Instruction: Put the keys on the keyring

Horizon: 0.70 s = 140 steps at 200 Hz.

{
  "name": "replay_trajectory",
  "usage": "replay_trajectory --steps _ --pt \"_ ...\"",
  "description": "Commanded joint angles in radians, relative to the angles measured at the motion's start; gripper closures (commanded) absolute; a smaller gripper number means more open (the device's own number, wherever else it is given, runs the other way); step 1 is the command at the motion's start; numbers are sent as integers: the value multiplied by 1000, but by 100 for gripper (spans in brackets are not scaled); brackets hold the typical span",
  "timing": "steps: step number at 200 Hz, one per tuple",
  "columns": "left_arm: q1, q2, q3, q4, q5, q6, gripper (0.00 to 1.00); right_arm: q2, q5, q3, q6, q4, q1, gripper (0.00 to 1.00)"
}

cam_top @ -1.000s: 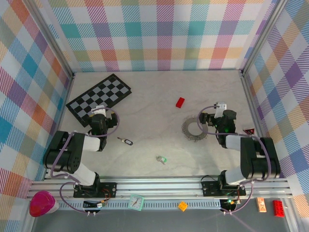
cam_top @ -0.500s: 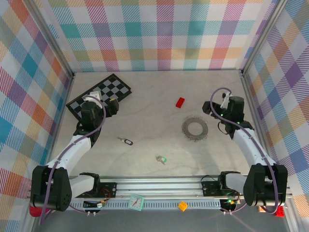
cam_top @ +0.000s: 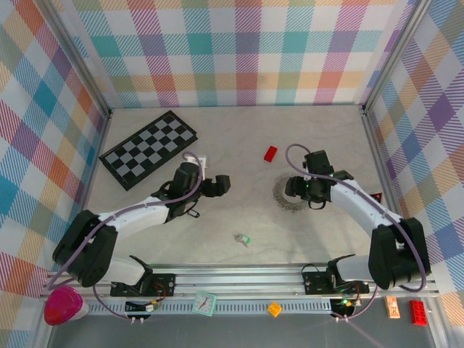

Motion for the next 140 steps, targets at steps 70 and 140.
replay_trajectory --steps 70,140 --pt "-117 62 58 89 -61 -76 5 179 65 76 -7 -49 -85 38" --pt "-133 93 80 100 -56 -83 5 43 -27 -47 38 -21 -194 53"
